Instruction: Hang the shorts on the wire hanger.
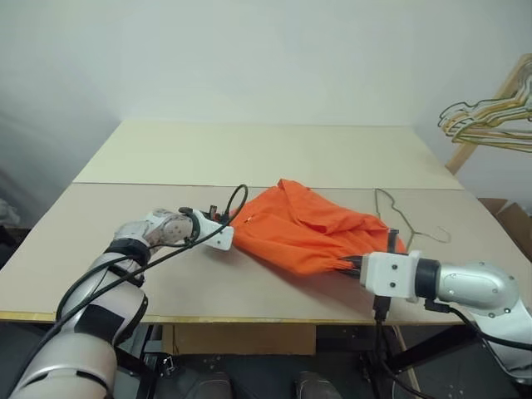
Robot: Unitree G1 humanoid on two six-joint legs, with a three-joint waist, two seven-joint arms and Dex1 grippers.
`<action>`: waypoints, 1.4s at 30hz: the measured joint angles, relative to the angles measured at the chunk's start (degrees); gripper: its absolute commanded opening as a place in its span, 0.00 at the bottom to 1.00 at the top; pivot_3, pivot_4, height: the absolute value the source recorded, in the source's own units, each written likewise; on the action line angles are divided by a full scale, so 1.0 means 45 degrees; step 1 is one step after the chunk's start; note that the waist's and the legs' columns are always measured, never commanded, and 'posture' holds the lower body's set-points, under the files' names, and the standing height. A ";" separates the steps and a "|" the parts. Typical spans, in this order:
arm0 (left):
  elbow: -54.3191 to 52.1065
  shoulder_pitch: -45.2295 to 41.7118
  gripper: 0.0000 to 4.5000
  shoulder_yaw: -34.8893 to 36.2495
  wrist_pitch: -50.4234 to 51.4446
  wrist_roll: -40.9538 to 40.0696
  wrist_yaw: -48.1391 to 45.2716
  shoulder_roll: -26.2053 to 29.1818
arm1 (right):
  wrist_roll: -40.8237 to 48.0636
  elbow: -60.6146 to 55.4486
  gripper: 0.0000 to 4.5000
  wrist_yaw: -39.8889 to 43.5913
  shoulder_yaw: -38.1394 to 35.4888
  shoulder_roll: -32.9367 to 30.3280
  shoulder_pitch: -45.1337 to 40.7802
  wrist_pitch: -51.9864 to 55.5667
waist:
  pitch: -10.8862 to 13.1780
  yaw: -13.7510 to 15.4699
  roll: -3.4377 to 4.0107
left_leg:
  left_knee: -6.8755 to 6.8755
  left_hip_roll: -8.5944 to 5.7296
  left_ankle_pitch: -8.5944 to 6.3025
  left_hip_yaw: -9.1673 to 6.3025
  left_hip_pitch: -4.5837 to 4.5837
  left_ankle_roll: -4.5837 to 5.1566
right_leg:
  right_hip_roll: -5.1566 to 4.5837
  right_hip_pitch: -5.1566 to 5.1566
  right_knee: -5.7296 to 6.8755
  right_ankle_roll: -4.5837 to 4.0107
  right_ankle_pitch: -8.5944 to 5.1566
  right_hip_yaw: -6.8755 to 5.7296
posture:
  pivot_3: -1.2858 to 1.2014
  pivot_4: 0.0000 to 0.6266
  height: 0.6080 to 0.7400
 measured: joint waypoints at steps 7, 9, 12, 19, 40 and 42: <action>0.0234 -0.0141 0.00 0.0280 -0.0188 -0.0309 -0.0116 0.0385 | -0.0667 0.0710 0.15 -0.0436 0.0517 0.0281 -0.0004 -0.0815 | 0.0000 -0.0120 -0.0001 | 0.0000 0.0001 0.0000 0.0000 0.0009 0.0000 | 0.0003 0.0000 0.0009 0.0002 -0.0001 0.0001 | 0.51 0.00 1.00; 0.0227 -0.0140 0.00 0.0442 -0.0218 -0.0512 -0.0285 0.0652 | -0.1180 0.1040 0.29 -0.0431 0.0865 0.0177 0.0086 -0.1313 | -0.0001 -0.0103 -0.0001 | 0.0000 0.0000 0.0000 0.0000 0.0010 0.0000 | 0.0002 0.0000 0.0012 0.0003 -0.0002 0.0001 | 0.51 0.00 1.00; -0.0135 0.0048 0.00 0.0831 -0.0475 -0.1048 -0.1035 0.1333 | -0.2399 0.1451 0.53 -0.0426 0.1442 -0.0369 0.0442 -0.1885 | -0.0001 -0.0083 0.0000 | 0.0000 0.0001 0.0000 0.0003 0.0008 0.0000 | 0.0000 -0.0002 0.0010 0.0004 -0.0003 0.0003 | 0.51 0.00 1.00; -0.2983 0.2211 0.00 0.1594 -0.0390 -0.3032 -0.3740 0.1924 | -0.4260 -0.0564 0.99 -0.0499 0.1642 -0.0284 0.1220 0.0928 | -0.0003 -0.0001 0.0004 | 0.0002 0.0006 0.0001 0.0005 0.0007 -0.0002 | 0.0002 -0.0016 0.0047 -0.0009 -0.0002 0.0002 | 0.52 0.00 1.00; -0.5596 0.2868 0.00 0.2028 0.0997 -0.4068 -0.5281 0.2018 | -0.5316 -0.3438 0.91 -0.1328 0.8859 0.1373 -0.2975 1.1441 | -0.0006 -0.0089 -0.0001 | 0.0164 0.0016 -0.0002 0.0003 -0.0035 -0.0004 | 0.0002 -0.0030 0.0121 0.0008 -0.0002 -0.0006 | 0.52 0.00 1.00; -0.5630 0.2885 0.00 0.2067 0.1044 -0.4086 -0.5284 0.2029 | -0.5299 -0.3408 0.80 -0.1450 0.9084 0.1390 -0.3372 1.1748 | -0.0006 -0.0082 -0.0001 | 0.0164 0.0016 -0.0002 0.0002 -0.0038 -0.0004 | 0.0002 -0.0030 0.0120 0.0009 -0.0003 -0.0007 | 0.52 0.00 1.00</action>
